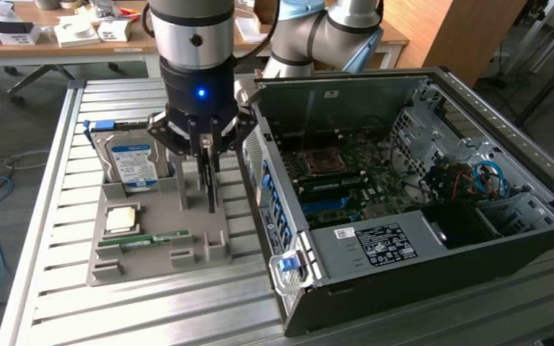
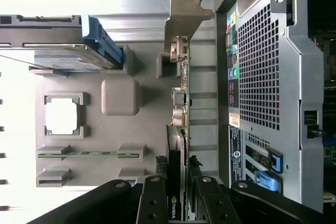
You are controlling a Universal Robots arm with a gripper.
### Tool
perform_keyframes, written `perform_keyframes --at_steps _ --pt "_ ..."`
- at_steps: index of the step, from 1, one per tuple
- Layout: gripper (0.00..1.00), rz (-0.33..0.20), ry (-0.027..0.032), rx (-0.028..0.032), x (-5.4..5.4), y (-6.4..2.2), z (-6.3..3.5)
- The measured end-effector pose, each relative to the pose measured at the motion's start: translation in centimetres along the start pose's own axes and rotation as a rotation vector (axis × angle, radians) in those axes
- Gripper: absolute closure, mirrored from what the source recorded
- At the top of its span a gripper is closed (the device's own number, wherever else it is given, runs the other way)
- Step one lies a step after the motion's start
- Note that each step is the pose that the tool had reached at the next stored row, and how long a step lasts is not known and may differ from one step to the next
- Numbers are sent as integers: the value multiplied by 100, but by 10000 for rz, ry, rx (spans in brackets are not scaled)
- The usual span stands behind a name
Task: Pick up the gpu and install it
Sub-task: 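Pick up the gpu and move the gpu toward the slot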
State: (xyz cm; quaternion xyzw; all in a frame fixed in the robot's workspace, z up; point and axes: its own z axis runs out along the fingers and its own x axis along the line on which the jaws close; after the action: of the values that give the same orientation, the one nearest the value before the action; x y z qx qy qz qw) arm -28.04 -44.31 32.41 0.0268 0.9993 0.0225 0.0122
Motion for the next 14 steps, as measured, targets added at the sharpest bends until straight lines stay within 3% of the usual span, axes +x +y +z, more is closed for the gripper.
perform_keyframes --at_steps 14 --pt "74 -1 0 -1 -6 12 -255"
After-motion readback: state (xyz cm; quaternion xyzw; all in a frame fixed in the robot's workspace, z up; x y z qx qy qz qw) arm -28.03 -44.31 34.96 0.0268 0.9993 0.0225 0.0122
